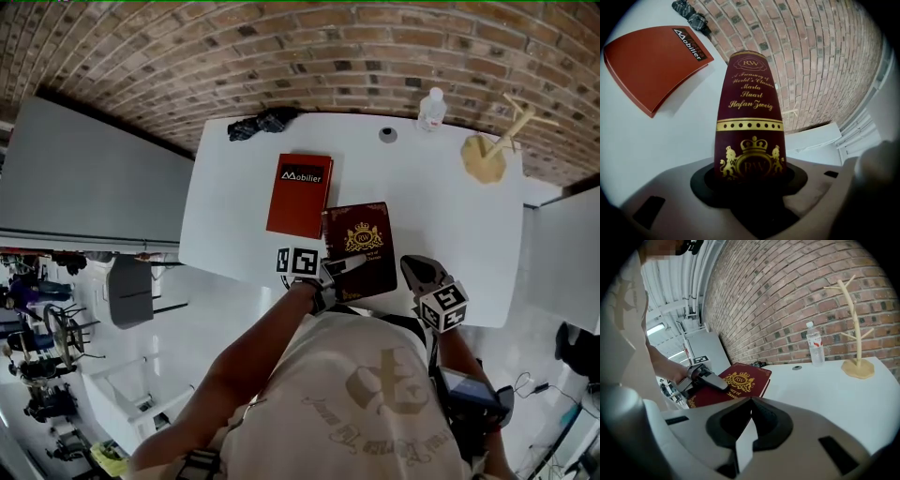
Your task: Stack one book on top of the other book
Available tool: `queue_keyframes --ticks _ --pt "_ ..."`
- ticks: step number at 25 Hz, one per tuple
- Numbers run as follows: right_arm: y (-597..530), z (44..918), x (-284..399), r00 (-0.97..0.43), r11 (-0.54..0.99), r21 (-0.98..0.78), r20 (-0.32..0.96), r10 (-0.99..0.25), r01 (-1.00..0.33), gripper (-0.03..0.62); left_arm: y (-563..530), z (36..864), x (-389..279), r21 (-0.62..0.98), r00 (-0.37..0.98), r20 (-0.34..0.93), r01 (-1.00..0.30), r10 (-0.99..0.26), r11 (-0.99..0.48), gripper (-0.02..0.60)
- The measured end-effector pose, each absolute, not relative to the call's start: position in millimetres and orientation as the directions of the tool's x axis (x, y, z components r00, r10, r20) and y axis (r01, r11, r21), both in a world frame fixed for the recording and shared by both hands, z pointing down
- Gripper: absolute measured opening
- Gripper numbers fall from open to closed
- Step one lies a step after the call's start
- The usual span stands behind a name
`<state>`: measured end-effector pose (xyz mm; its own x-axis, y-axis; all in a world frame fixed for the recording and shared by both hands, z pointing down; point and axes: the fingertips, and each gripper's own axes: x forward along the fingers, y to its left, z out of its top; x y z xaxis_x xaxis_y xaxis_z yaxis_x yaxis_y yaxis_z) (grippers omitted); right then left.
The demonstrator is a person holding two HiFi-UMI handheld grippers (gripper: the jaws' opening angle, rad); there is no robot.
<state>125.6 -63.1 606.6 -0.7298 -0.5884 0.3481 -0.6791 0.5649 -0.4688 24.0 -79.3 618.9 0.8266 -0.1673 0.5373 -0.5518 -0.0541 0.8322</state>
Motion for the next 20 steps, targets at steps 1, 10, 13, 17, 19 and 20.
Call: queue_keyframes --ticks 1,10,13,17,19,20 --pt "-63.0 605.6 122.1 -0.723 0.561 -0.463 0.353 -0.594 -0.686 0.021 -81.3 617.4 21.2 0.839 0.832 0.528 -0.542 -0.17 -0.049 0.236" --pt "-70.4 587.6 88.9 -0.652 0.494 -0.437 0.38 -0.656 -0.752 0.021 -103.5 602.9 -11.5 0.874 0.868 0.47 -0.483 -0.162 -0.052 0.236" --pt "-74.9 581.5 77.0 -0.633 0.476 -0.43 0.384 -0.672 -0.767 0.021 -107.2 598.6 -27.6 0.877 0.873 0.463 -0.476 -0.153 -0.067 0.236" --pt "-80.4 575.5 62.8 -0.614 0.46 -0.422 0.387 -0.688 -0.781 0.021 -111.4 596.0 -42.1 0.886 0.887 0.444 -0.456 -0.126 -0.088 0.236" --pt "-81.5 572.0 52.9 -0.608 0.451 -0.426 0.384 -0.695 -0.784 0.021 -112.7 593.7 -51.4 0.893 0.894 0.431 -0.442 -0.119 -0.085 0.236" --pt "-81.7 570.5 47.7 -0.605 0.446 -0.429 0.384 -0.698 -0.786 0.022 -113.1 592.4 -56.9 0.897 0.898 0.424 -0.434 -0.118 -0.081 0.236"
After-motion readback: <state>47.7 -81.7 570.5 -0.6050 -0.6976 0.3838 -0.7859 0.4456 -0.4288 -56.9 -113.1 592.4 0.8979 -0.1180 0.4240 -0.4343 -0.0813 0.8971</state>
